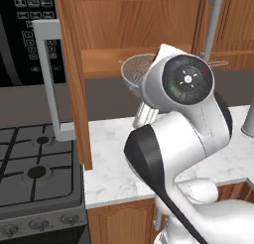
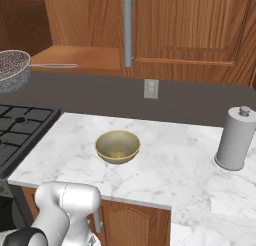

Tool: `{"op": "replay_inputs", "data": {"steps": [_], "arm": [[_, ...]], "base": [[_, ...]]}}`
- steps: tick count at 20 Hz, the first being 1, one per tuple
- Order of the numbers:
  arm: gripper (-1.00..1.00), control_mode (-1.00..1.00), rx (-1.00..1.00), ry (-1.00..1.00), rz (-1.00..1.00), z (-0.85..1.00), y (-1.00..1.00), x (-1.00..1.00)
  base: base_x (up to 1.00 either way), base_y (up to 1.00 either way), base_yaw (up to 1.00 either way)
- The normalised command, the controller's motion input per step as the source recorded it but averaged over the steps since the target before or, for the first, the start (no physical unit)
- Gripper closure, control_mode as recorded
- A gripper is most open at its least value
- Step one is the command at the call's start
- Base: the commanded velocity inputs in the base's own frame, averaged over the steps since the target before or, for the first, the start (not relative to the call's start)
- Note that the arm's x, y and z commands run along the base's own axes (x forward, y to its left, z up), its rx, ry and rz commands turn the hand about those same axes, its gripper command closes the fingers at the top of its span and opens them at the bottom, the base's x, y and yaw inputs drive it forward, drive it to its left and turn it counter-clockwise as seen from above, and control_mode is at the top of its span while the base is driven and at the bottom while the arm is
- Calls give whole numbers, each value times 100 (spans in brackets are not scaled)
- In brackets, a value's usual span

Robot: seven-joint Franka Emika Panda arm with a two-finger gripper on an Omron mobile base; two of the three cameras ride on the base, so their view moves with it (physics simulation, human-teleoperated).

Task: Open the cabinet and setup a tea strainer by placing it in the bowl upright.

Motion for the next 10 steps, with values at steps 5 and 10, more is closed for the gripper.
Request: {"op": "replay_inputs", "data": {"steps": [5,10], "arm": [[100,-100,9,5,-14,-3,-31,-96],[100,-100,6,18,-23,-30,-81,-45]], "base": [[0,0,0],[0,0,0]]}}
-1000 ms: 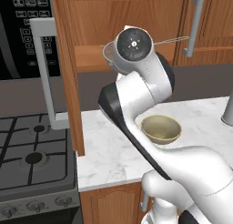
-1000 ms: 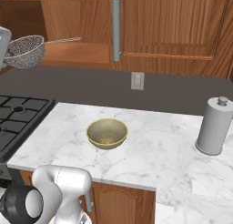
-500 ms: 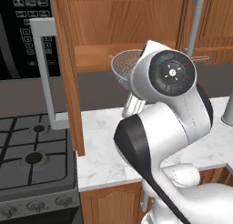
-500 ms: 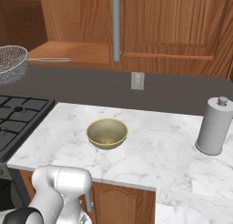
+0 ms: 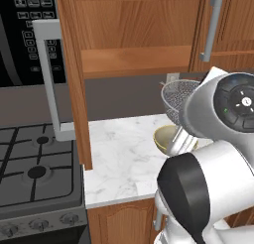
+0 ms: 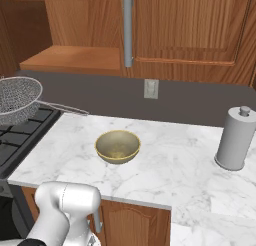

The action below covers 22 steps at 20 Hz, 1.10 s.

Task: Open the cabinet and setup a tea strainer by placing it in the bowl upright.

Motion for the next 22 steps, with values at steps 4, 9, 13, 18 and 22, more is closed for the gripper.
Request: {"op": "replay_inputs", "data": {"steps": [4,9,13,18,22], "arm": [[100,-100,5,20,-22,-41,-85,-9],[100,-100,4,3,-10,-52,-56,3],[100,-100,4,6,-10,-51,-39,17],[100,-100,5,4,-10,-41,-41,28],[100,-100,9,0,-9,-7,-22,35]], "base": [[0,0,0],[0,0,0],[0,0,0],[0,0,0],[0,0,0]]}}
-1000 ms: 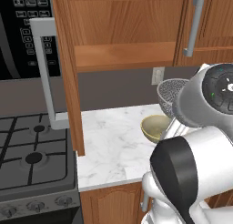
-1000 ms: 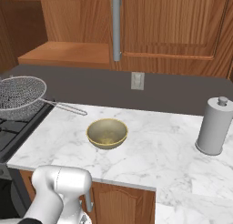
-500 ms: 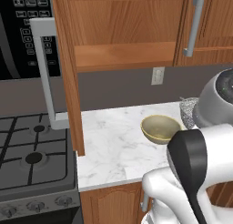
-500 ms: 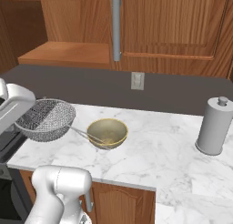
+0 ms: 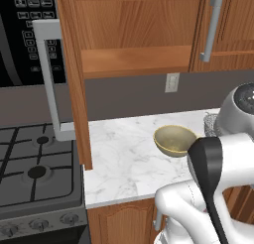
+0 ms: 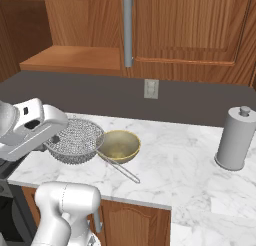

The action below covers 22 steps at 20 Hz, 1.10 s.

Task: Open the cabinet and setup a tea strainer by placing it in the bowl upright.

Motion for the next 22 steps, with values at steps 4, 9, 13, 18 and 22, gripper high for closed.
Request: {"op": "replay_inputs", "data": {"steps": [4,9,13,18,22], "arm": [[100,-100,8,0,-5,-2,-6,39],[100,-100,2,0,-7,-16,0,31],[100,-100,0,1,-6,-36,0,44],[100,-100,-1,0,-4,-37,2,69],[100,-100,0,0,-1,-30,0,72]], "base": [[0,0,0],[0,0,0],[0,0,0],[0,0,0],[0,0,0]]}}
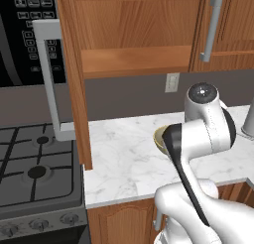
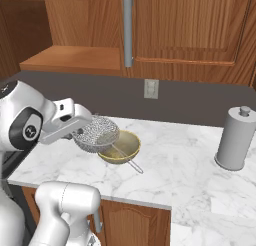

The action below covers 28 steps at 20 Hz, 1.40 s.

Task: Open the cabinet and setup a tea strainer by placing it in the bowl upright.

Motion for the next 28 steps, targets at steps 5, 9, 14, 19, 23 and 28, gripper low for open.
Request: {"op": "replay_inputs", "data": {"steps": [5,9,14,19,23,28], "arm": [[100,-100,0,0,-1,-34,0,63],[100,-100,0,0,0,-56,0,58],[100,-100,0,0,0,-53,-1,58],[100,-100,0,1,0,-42,-1,58],[100,-100,0,1,0,-41,-1,46],[100,-100,0,2,0,-28,-19,30]], "base": [[0,0,0],[0,0,0],[0,0,0],[0,0,0],[0,0,0],[0,0,0]]}}
